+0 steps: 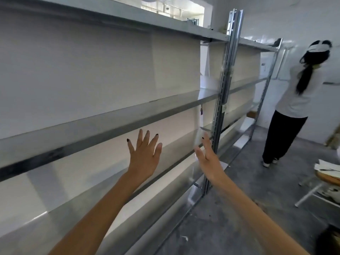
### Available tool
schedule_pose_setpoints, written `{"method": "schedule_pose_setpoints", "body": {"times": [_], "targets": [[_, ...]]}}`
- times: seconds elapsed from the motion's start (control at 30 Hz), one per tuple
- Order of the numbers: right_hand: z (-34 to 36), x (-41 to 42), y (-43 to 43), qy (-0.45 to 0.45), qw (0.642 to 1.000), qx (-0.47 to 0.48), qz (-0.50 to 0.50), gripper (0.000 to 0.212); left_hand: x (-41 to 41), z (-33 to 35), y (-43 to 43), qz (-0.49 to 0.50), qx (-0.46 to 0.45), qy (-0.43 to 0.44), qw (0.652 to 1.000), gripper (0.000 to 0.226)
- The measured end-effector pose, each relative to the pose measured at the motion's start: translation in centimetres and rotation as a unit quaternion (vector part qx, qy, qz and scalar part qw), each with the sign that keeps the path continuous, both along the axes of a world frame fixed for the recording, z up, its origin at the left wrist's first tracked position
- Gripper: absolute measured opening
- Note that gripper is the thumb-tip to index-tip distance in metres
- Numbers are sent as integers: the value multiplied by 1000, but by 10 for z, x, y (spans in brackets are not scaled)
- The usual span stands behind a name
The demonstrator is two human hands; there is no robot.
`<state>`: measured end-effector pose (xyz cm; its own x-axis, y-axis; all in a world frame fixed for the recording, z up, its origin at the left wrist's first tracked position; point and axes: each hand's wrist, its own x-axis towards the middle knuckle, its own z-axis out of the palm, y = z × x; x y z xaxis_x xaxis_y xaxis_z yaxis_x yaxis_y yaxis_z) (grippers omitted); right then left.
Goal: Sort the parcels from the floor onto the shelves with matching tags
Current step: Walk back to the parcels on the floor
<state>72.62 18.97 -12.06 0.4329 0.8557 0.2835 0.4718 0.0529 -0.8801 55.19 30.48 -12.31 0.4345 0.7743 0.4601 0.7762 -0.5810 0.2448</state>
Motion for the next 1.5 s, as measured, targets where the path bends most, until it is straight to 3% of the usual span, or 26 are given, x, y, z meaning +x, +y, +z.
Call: {"method": "schedule_pose_setpoints", "body": {"times": [0.2,0.3,0.43,0.53,0.73,1.1,1.5], "targets": [[-25,59,-33,3,996,-24,-86,63,84,-30,-2,-104,-71,51,991,55],[-28,99,-50,-5,987,-31,-158,63,125,-35,-12,-146,-120,58,980,66],[-32,151,-75,0,975,-17,-222,60,183,-37,-22,-184,-118,46,975,65],[-38,188,-97,-2,973,-46,-228,63,232,-37,-35,-216,-104,12,971,68],[-40,267,-136,-15,966,-91,-242,63,324,-40,-68,-291,-104,-48,950,96],[-48,361,-177,-26,956,-124,-266,62,429,-56,-92,-328,-133,-14,935,86],[-61,431,-124,-11,944,-133,-301,66,512,-54,-48,-367,-182,-4,912,85]]}}
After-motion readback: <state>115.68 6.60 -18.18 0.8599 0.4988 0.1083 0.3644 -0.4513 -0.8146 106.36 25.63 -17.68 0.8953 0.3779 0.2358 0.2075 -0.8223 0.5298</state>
